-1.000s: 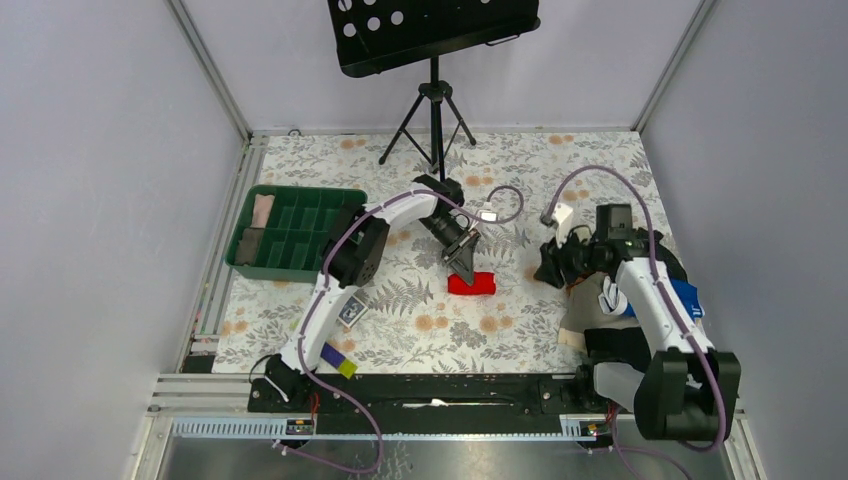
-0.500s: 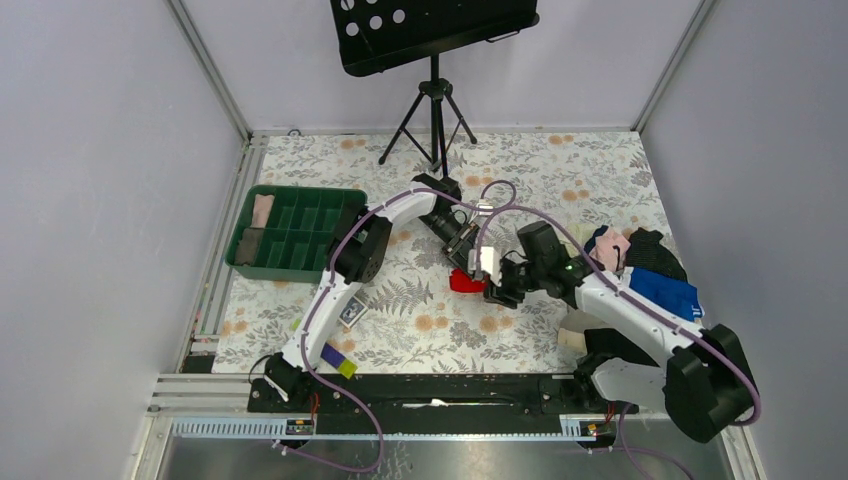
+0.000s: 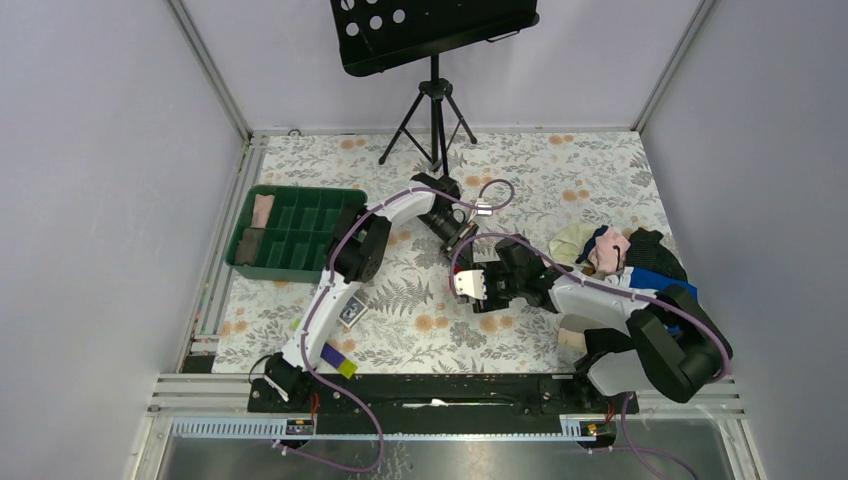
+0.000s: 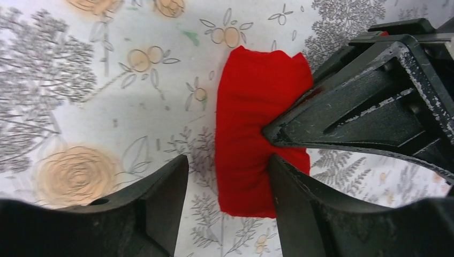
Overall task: Roll the underwear
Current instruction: Roll the underwear to the center of the board.
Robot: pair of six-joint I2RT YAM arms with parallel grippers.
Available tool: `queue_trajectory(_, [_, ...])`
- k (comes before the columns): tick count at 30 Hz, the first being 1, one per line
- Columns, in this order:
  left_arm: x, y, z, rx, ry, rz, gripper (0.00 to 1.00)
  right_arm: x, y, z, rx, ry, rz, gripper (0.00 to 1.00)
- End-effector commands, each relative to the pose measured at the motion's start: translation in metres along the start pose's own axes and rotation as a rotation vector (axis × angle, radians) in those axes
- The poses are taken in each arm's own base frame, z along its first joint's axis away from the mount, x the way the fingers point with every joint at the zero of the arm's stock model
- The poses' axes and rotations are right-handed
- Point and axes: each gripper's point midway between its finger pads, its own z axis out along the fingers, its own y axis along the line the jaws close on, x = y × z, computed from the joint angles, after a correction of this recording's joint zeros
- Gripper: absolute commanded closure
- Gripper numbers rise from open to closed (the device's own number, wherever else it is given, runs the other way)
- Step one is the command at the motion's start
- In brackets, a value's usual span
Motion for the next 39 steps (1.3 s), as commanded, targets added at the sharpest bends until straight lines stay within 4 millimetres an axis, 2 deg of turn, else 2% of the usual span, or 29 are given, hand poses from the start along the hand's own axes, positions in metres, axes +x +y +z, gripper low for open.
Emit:
queue_trajectory(1, [0.008, 0.069, 0.010, -0.216, 0.062, 0.087, 0.92, 0.024, -0.014, 0.017, 0.065, 0.092, -0.127, 0.36])
queue_trajectory(3, [0.006, 0.068, 0.009, -0.216, 0.058, 0.088, 0.90, 0.036, -0.005, 0.023, 0.028, 0.124, -0.160, 0.41])
queue_trajectory(5, [0.004, 0.068, 0.008, -0.229, 0.055, 0.086, 0.81, 0.046, 0.011, 0.026, -0.056, 0.154, -0.190, 0.57])
queue_trajectory(7, [0.001, 0.065, 0.002, -0.250, 0.050, 0.096, 0.66, 0.049, 0.024, 0.025, -0.148, 0.166, -0.188, 0.76])
queue_trajectory(8, [0.001, 0.059, -0.003, -0.251, 0.048, 0.110, 0.60, 0.047, 0.032, 0.022, -0.200, 0.167, -0.167, 0.84])
queue_trajectory(9, [-0.001, 0.045, -0.012, -0.235, 0.036, 0.143, 0.54, 0.042, 0.035, 0.019, -0.247, 0.157, -0.132, 0.88])
queue_trajectory(11, [0.004, 0.024, -0.030, -0.197, -0.004, 0.194, 0.50, 0.030, 0.048, 0.010, -0.357, 0.133, -0.054, 0.93])
queue_trajectory(12, [0.007, 0.017, -0.041, -0.202, -0.033, 0.207, 0.49, 0.023, 0.050, 0.008, -0.389, 0.114, -0.013, 0.94])
queue_trajectory(13, [0.025, 0.015, -0.046, -0.202, -0.043, 0.179, 0.49, 0.017, 0.054, 0.005, -0.419, 0.106, 0.036, 0.94])
queue_trajectory(18, [0.064, -0.010, -0.082, -0.284, -0.159, 0.211, 0.47, -0.003, 0.063, 0.002, -0.554, 0.098, 0.291, 0.96])
queue_trajectory(22, [0.092, -0.025, -0.089, -0.355, -0.187, 0.246, 0.46, 0.000, 0.061, 0.009, -0.595, 0.098, 0.444, 0.96])
queue_trajectory(25, [0.099, -0.033, -0.094, -0.431, -0.240, 0.290, 0.46, 0.001, 0.051, 0.013, -0.598, 0.081, 0.541, 0.96])
queue_trajectory(27, [0.098, -0.036, -0.102, -0.523, -0.290, 0.361, 0.46, 0.000, 0.043, 0.012, -0.624, 0.074, 0.615, 0.96])
queue_trajectory(29, [0.093, -0.038, -0.117, -0.684, -0.363, 0.465, 0.46, 0.000, 0.033, 0.014, -0.646, 0.059, 0.672, 0.96])
queue_trajectory(31, [0.078, -0.054, -0.131, -0.825, -0.448, 0.707, 0.45, 0.001, 0.030, 0.014, -0.675, 0.065, 0.717, 0.95])
queue_trajectory(33, [0.071, -0.078, -0.131, -0.898, -0.472, 0.975, 0.36, 0.004, 0.029, 0.017, -0.687, 0.072, 0.740, 0.95])
queue_trajectory(36, [0.066, -0.092, -0.105, -0.903, -0.354, 1.287, 0.32, 0.009, 0.029, 0.023, -0.698, 0.088, 0.774, 0.94])
queue_trajectory(39, [0.050, -0.095, -0.089, -0.868, -0.320, 1.433, 0.32, 0.010, 0.023, 0.026, -0.710, 0.088, 0.808, 0.94])
